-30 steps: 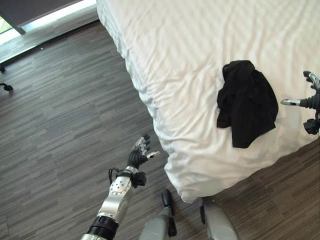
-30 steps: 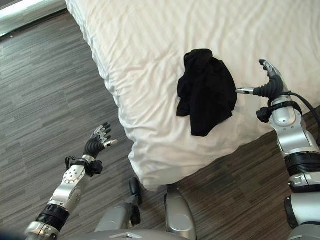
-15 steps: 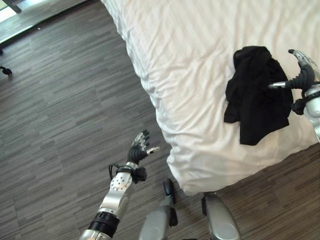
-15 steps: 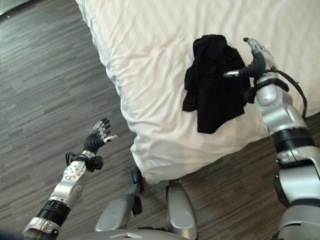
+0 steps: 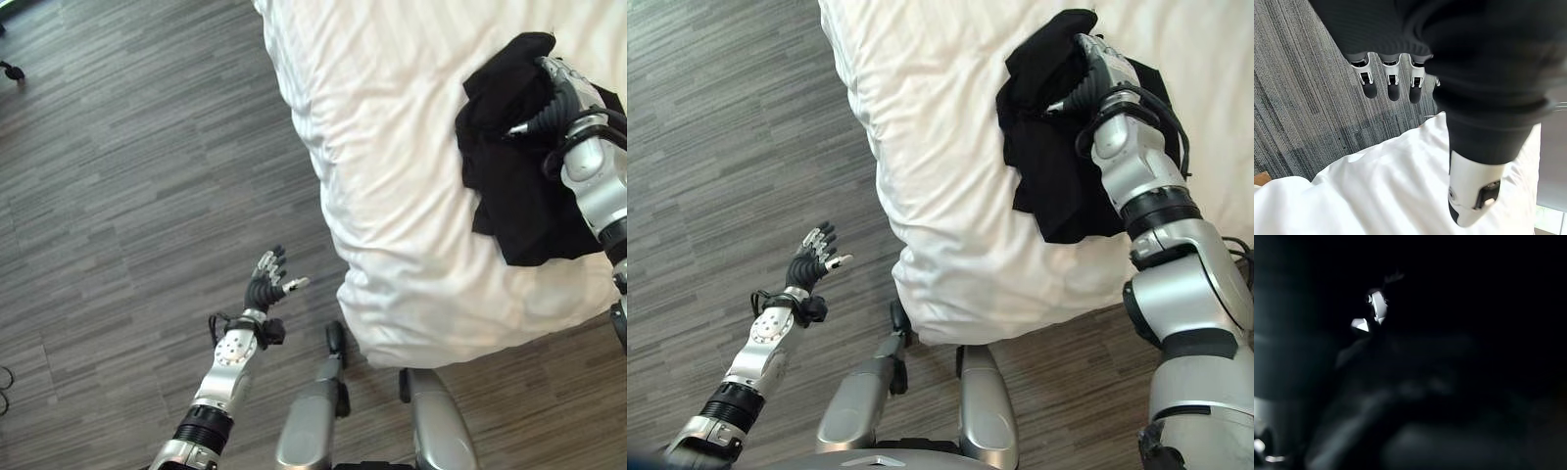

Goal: Pick up bed clothes into laundry basket.

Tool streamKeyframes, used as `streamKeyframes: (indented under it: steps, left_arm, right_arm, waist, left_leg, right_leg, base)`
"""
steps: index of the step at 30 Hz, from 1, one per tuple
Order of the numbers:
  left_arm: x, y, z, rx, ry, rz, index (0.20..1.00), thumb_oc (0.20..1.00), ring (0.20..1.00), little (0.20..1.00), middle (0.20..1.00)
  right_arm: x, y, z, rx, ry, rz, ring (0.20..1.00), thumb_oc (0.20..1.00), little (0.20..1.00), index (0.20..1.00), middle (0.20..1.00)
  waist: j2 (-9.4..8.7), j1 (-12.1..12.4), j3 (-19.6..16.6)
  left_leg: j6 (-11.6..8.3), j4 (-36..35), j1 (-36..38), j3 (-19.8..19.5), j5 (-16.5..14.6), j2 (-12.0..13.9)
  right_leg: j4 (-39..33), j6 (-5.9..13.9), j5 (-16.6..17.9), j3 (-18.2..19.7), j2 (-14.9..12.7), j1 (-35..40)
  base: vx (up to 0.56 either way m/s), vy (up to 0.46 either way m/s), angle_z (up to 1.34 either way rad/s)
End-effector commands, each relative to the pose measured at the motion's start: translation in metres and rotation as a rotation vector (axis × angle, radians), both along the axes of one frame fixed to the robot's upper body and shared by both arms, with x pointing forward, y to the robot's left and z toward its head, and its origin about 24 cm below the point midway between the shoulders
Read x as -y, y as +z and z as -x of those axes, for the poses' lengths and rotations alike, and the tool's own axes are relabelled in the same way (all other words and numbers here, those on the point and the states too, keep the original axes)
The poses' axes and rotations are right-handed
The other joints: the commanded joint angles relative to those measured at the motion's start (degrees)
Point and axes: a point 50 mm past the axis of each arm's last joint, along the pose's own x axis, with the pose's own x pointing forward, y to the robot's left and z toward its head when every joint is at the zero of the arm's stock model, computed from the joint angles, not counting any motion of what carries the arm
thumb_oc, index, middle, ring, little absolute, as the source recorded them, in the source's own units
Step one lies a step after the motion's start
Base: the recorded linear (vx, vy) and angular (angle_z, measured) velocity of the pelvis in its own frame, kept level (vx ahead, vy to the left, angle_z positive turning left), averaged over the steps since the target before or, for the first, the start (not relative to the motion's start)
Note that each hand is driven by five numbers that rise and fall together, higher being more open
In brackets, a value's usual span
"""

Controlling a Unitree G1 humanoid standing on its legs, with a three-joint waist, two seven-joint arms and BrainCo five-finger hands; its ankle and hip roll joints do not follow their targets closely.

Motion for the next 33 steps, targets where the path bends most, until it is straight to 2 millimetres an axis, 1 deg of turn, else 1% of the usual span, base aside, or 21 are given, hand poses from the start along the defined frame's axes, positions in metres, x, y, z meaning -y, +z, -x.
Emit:
streamKeyframes:
  steps: [1, 2, 8, 9, 10, 13, 14, 15, 17, 18, 19, 20, 21, 22, 23, 24, 25, 29, 31, 32, 33]
  left_arm:
    - [-0.01, 0.021, -0.002, 0.108, 0.008, -0.033, 1.0, 1.0, 1.0, 1.0, 1.0]
    - [-0.009, 0.022, -0.002, 0.112, 0.01, -0.029, 1.0, 1.0, 1.0, 1.0, 1.0]
    - [-0.004, 0.019, -0.005, 0.106, 0.027, -0.02, 1.0, 1.0, 1.0, 1.0, 1.0]
    - [-0.002, 0.021, -0.006, 0.113, 0.03, -0.011, 1.0, 1.0, 1.0, 1.0, 1.0]
    - [-0.002, 0.021, -0.006, 0.113, 0.029, -0.011, 1.0, 1.0, 1.0, 1.0, 1.0]
    - [0.0, 0.022, -0.008, 0.121, 0.034, -0.009, 1.0, 1.0, 1.0, 1.0, 1.0]
    - [0.002, 0.023, -0.008, 0.125, 0.025, -0.005, 1.0, 1.0, 1.0, 1.0, 1.0]
    - [0.004, 0.022, -0.008, 0.122, 0.019, -0.001, 1.0, 1.0, 1.0, 1.0, 1.0]
    - [0.007, 0.021, -0.007, 0.116, 0.006, 0.006, 1.0, 1.0, 1.0, 1.0, 1.0]
    - [0.008, 0.02, -0.007, 0.113, 0.004, 0.009, 1.0, 1.0, 1.0, 1.0, 1.0]
    - [0.008, 0.02, -0.007, 0.112, 0.004, 0.009, 1.0, 1.0, 1.0, 1.0, 1.0]
    - [0.01, 0.018, -0.005, 0.106, -0.001, 0.012, 1.0, 1.0, 1.0, 1.0, 1.0]
    - [0.009, 0.017, -0.005, 0.103, 0.001, 0.009, 1.0, 1.0, 1.0, 1.0, 1.0]
    - [0.009, 0.017, -0.005, 0.103, 0.001, 0.008, 1.0, 1.0, 1.0, 1.0, 1.0]
    - [0.008, 0.015, -0.004, 0.094, 0.004, 0.001, 1.0, 1.0, 1.0, 1.0, 1.0]
    - [0.008, 0.014, -0.004, 0.092, 0.003, -0.002, 1.0, 1.0, 1.0, 1.0, 1.0]
    - [0.008, 0.014, -0.005, 0.09, 0.008, -0.005, 1.0, 1.0, 1.0, 1.0, 1.0]
    - [0.009, 0.016, -0.007, 0.097, 0.004, -0.007, 1.0, 1.0, 1.0, 1.0, 1.0]
    - [0.008, 0.018, -0.009, 0.103, 0.01, -0.009, 1.0, 1.0, 1.0, 1.0, 1.0]
    - [0.008, 0.018, -0.009, 0.103, 0.01, -0.009, 1.0, 1.0, 1.0, 1.0, 1.0]
    - [0.008, 0.018, -0.009, 0.103, 0.014, -0.011, 1.0, 1.0, 1.0, 1.0, 1.0]
  right_arm:
    - [-0.012, 0.016, -0.004, 0.02, 0.009, 0.087, 1.0, 1.0, 1.0, 1.0, 1.0]
    - [-0.012, 0.013, -0.005, 0.012, 0.007, 0.069, 1.0, 1.0, 1.0, 1.0, 1.0]
    - [-0.022, -0.017, -0.01, -0.069, 0.022, 0.109, 1.0, 1.0, 1.0, 1.0, 1.0]
    - [-0.019, -0.024, -0.009, -0.092, 0.003, 0.135, 1.0, 1.0, 1.0, 1.0, 1.0]
    - [-0.019, -0.024, -0.009, -0.092, 0.003, 0.135, 1.0, 1.0, 1.0, 1.0, 1.0]
    - [-0.006, -0.04, -0.008, -0.155, -0.054, 0.182, 1.0, 1.0, 1.0, 1.0, 1.0]
    - [0.008, -0.063, -0.005, -0.245, -0.116, 0.231, 1.0, 1.0, 1.0, 1.0, 1.0]
    - [0.013, -0.072, -0.003, -0.277, -0.135, 0.239, 1.0, 1.0, 1.0, 1.0, 1.0]
    - [0.018, -0.099, 0.001, -0.371, -0.158, 0.257, 1.0, 1.0, 1.0, 1.0, 1.0]
    - [0.018, -0.11, 0.003, -0.403, -0.163, 0.254, 1.0, 1.0, 1.0, 1.0, 1.0]
    - [0.018, -0.11, 0.003, -0.403, -0.163, 0.254, 1.0, 1.0, 1.0, 1.0, 1.0]
    - [0.008, -0.134, 0.006, -0.468, -0.135, 0.249, 1.0, 1.0, 1.0, 1.0, 1.0]
    - [0.004, -0.14, 0.006, -0.481, -0.122, 0.233, 1.0, 1.0, 1.0, 1.0, 1.0]
    - [0.004, -0.14, 0.006, -0.482, -0.122, 0.232, 1.0, 1.0, 1.0, 1.0, 1.0]
    - [-0.002, -0.145, 0.005, -0.502, -0.103, 0.237, 1.0, 1.0, 1.0, 1.0, 1.0]
    - [-0.008, -0.147, 0.005, -0.51, -0.088, 0.233, 0.536, 0.536, 0.536, 0.536, 0.536]
    - [-0.016, -0.147, 0.003, -0.501, -0.065, 0.255, 0.2, 0.2, 0.2, 0.2, 0.2]
    - [-0.018, -0.137, 0.0, -0.466, -0.057, 0.292, 0.2, 0.2, 0.2, 0.2, 0.2]
    - [-0.024, -0.114, -0.005, -0.368, -0.029, 0.318, 0.2, 0.2, 0.2, 0.2, 0.2]
    - [-0.024, -0.114, -0.005, -0.368, -0.029, 0.318, 0.2, 0.2, 0.2, 0.2, 0.2]
    - [-0.025, -0.105, -0.006, -0.327, -0.021, 0.301, 0.2, 0.2, 0.2, 0.2, 0.2]
  waist:
    - [-1.7, 1.29, -0.9]
    - [-1.57, 1.35, -0.66]
    - [-1.0, 1.42, 0.34]
    - [-0.82, 1.32, 0.42]
    - [-0.8, 1.31, 0.4]
    - [-0.52, 1.38, 0.64]
    - [-0.11, 1.51, 0.77]
    - [0.13, 1.56, 0.82]
    - [0.85, 1.79, 0.83]
    - [1.15, 1.95, 0.8]
    - [1.13, 1.96, 0.77]
    - [1.82, 2.22, 0.73]
    - [2.1, 2.32, 0.69]
    - [2.07, 2.33, 0.66]
    - [2.28, 2.36, 0.55]
    - [2.44, 2.38, 0.47]
    - [2.59, 2.35, 0.22]
    - [2.6, 2.25, -0.1]
    - [2.05, 1.61, -0.35]
    - [2.06, 1.61, -0.32]
    - [1.89, 1.44, -0.38]
  left_leg:
    - [-4.08, 0.37, -1.36, -1.34, 1.05, 0.07]
    - [-4.15, 0.37, -1.67, -1.35, 1.14, 0.12]
    - [-4.43, 0.37, -2.55, -1.52, 1.24, 0.17]
    - [-4.46, 0.37, -2.7, -1.56, 1.2, 0.12]
    - [-4.46, 0.37, -2.71, -1.57, 1.2, 0.12]
    - [-4.51, 0.37, -2.81, -1.77, 1.09, -0.03]
    - [-4.48, 0.37, -2.83, -1.82, 0.97, -0.17]
    - [-4.48, 0.37, -2.85, -1.87, 0.97, -0.25]
    - [-4.44, 0.37, -2.9, -1.96, 0.91, -0.47]
    - [-4.42, 0.37, -2.9, -2.01, 0.91, -0.51]
    - [-4.42, 0.37, -2.89, -2.01, 0.9, -0.51]
    - [-4.32, 0.37, -2.81, -1.99, 0.87, -0.63]
    - [-4.28, 0.37, -2.77, -1.97, 0.85, -0.69]
    - [-4.28, 0.37, -2.77, -1.96, 0.84, -0.69]
    - [-4.24, 0.37, -2.72, -1.95, 0.79, -0.74]
    - [-4.22, 0.37, -2.66, -1.91, 0.76, -0.77]
    - [-4.16, 0.37, -2.45, -1.79, 0.69, -0.82]
    - [-4.12, 0.37, -2.25, -1.69, 0.54, -0.88]
    - [-4.11, 0.37, -2.02, -1.55, 0.41, -0.77]
    - [-4.11, 0.37, -2.01, -1.55, 0.41, -0.78]
    - [-4.11, 0.37, -1.97, -1.52, 0.39, -0.7]
  right_leg:
    - [1.77, 3.9, -2.82, 4.63, -2.9, 0.22]
    - [1.69, 3.85, -2.81, 4.57, -2.86, 0.0]
    - [1.6, 3.82, -2.91, 4.44, -2.68, -0.72]
    - [1.59, 3.73, -3.01, 4.48, -2.72, -0.76]
    - [1.59, 3.73, -3.02, 4.47, -2.71, -0.77]
    - [1.59, 3.72, -3.16, 4.6, -2.81, -0.88]
    - [1.58, 3.74, -3.24, 4.68, -2.98, -0.85]
    - [1.57, 3.76, -3.25, 4.66, -3.08, -0.83]
    - [1.59, 3.77, -3.26, 4.66, -3.22, -0.86]
    - [1.58, 3.79, -3.27, 4.6, -3.33, -0.82]
    - [1.57, 3.79, -3.27, 4.6, -3.33, -0.82]
    - [1.54, 3.84, -3.28, 4.65, -3.45, -0.8]
    - [1.55, 3.87, -3.27, 4.66, -3.48, -0.83]
    - [1.54, 3.87, -3.27, 4.67, -3.48, -0.84]
    - [1.54, 3.89, -3.28, 4.67, -3.54, -0.85]
    - [1.53, 3.89, -3.24, 4.72, -3.56, -0.88]
    - [1.5, 3.9, -3.25, 4.89, -3.58, -0.79]
    - [1.56, 3.93, -3.27, 5.14, -3.58, -0.72]
    - [1.65, 3.98, -3.26, 5.3, -3.57, -0.62]
    - [1.65, 3.99, -3.27, 5.31, -3.57, -0.62]
    - [1.67, 3.98, -3.25, 5.35, -3.57, -0.61]
  base:
    - [0.01, -0.03, 0.08]
    - [0.01, -0.026, 0.1]
    - [0.01, -0.008, 0.03]
    - [0.0, 0.0, 0.0]
    - [0.0, 0.0, 0.0]
    - [0.0, 0.0, 0.0]
    - [0.0, 0.0, 0.0]
    - [0.0, 0.0, 0.0]
    - [0.0, 0.0, 0.0]
    - [0.0, 0.0, 0.0]
    - [0.0, 0.0, 0.0]
    - [0.0, 0.0, 0.0]
    - [0.0, 0.0, 0.0]
    - [0.0, 0.0, 0.0]
    - [0.0, 0.0, 0.0]
    - [0.0, 0.0, 0.0]
    - [0.0, 0.0, 0.0]
    - [0.0, 0.0, 0.0]
    - [-0.02, 0.013, -0.01]
    - [0.0, 0.0, 0.0]
    - [0.0, 0.0, 0.0]
